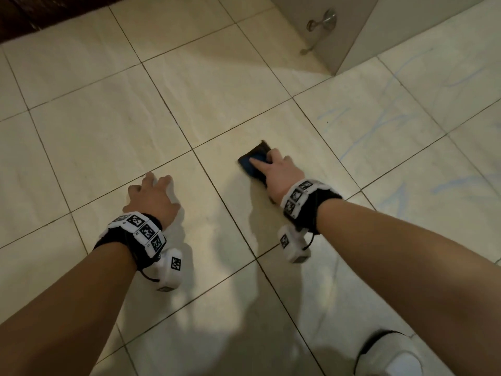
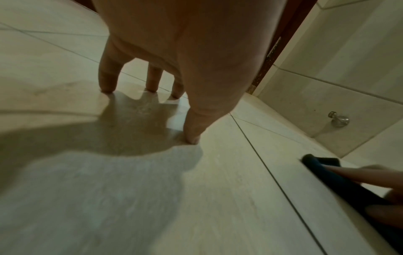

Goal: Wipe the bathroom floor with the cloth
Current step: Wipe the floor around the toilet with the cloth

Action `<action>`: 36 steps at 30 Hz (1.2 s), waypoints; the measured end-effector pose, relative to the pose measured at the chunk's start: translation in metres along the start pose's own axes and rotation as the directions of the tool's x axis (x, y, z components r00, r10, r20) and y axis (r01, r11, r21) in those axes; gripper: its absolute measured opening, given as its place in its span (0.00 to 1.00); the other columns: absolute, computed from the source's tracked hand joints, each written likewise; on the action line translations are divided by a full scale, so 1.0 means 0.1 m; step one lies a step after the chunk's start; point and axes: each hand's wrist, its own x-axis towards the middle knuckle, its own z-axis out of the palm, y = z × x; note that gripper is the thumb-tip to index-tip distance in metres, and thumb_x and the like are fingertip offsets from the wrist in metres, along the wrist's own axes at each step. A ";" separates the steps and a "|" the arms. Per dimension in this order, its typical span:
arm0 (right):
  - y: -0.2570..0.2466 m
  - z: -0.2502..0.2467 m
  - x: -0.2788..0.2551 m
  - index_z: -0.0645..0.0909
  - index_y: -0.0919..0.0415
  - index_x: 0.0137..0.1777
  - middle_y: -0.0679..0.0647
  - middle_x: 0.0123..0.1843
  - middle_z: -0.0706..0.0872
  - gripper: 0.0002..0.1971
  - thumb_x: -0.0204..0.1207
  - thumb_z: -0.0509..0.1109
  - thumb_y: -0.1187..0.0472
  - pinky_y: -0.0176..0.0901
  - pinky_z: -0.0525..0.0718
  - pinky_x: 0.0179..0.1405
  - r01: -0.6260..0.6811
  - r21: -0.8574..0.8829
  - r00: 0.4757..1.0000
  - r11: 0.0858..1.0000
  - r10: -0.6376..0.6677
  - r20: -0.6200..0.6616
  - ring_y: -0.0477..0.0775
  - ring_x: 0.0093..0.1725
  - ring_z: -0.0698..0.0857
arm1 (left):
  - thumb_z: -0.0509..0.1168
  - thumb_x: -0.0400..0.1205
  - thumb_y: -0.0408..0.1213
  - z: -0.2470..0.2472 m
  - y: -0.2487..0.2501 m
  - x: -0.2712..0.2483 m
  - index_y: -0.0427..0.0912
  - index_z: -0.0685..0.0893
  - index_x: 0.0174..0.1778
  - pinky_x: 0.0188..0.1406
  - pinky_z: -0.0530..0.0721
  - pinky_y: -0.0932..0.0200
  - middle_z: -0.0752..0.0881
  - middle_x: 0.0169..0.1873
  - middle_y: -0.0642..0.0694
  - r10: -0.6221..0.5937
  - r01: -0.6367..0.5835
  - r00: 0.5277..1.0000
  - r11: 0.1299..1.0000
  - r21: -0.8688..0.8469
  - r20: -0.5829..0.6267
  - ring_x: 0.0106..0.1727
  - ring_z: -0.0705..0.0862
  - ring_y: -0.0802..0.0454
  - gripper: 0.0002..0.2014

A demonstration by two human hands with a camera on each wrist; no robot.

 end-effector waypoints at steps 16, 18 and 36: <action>0.83 -0.39 0.08 0.58 0.41 0.84 0.57 0.76 0.61 0.40 0.75 0.67 0.68 0.56 0.83 0.58 -0.134 0.071 0.986 0.988 0.126 0.106 0.63 0.69 0.70 | 0.73 0.77 0.42 -0.54 -0.01 -0.40 0.42 0.74 0.77 0.65 0.79 0.48 0.79 0.69 0.36 -0.146 0.127 0.968 0.987 0.100 0.205 0.67 0.79 0.38 0.32; 0.87 -0.60 0.07 0.61 0.44 0.83 0.59 0.76 0.62 0.36 0.76 0.64 0.68 0.58 0.81 0.63 -0.100 0.110 0.988 0.989 0.085 0.133 0.65 0.69 0.70 | 0.74 0.76 0.40 -0.74 0.08 -0.65 0.42 0.78 0.73 0.61 0.81 0.50 0.81 0.66 0.37 -0.207 0.197 0.962 0.978 0.075 0.177 0.63 0.82 0.39 0.28; 1.52 -1.43 0.19 0.63 0.46 0.83 0.58 0.71 0.68 0.35 0.77 0.66 0.67 0.57 0.84 0.57 -0.154 0.147 0.988 0.977 0.153 0.019 0.64 0.64 0.74 | 0.68 0.78 0.46 -0.78 2.16 0.20 0.51 0.72 0.78 0.70 0.75 0.43 0.71 0.75 0.43 0.137 -0.126 0.988 0.983 -0.137 0.073 0.72 0.70 0.36 0.30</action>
